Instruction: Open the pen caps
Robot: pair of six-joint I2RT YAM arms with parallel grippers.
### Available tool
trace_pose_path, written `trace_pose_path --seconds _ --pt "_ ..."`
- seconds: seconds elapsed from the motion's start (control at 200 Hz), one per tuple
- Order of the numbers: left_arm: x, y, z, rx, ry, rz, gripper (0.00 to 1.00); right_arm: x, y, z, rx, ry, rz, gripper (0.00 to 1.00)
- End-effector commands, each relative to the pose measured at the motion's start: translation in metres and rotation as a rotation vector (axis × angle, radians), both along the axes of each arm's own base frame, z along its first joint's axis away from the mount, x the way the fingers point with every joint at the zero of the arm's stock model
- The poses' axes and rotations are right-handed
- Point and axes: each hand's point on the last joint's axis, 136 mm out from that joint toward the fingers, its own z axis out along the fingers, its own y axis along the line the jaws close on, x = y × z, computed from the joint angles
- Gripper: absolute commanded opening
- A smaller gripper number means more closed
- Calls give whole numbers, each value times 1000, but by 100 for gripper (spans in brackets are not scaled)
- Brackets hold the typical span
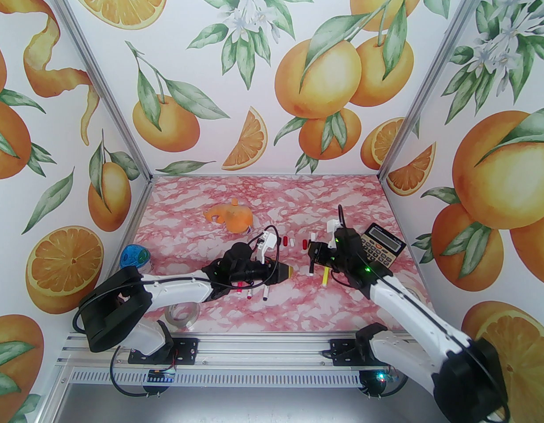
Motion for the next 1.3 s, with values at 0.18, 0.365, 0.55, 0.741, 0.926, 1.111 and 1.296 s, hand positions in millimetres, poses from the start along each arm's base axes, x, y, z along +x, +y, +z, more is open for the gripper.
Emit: trace_pose_path --seconds 0.18,0.365,0.55,0.741,0.926,1.111,1.296 --pt "2 -4 32 -134 -20 -34 45 -15 44 52 283 -99 130 22" --pt "1 -3 43 -167 -24 -47 45 -21 57 66 357 -122 174 22" --pt "3 -1 52 -205 -19 -45 45 -27 65 76 431 -139 206 22" --pt "3 -3 63 -245 -11 -62 44 -30 69 77 447 -145 223 22" --pt "2 -6 65 -267 13 -73 39 -32 70 81 472 -171 229 22" --pt "1 -9 64 -273 39 -88 35 -33 71 79 504 -182 232 21" --pt "1 -10 60 -268 44 -91 28 -33 71 81 519 -194 232 21"
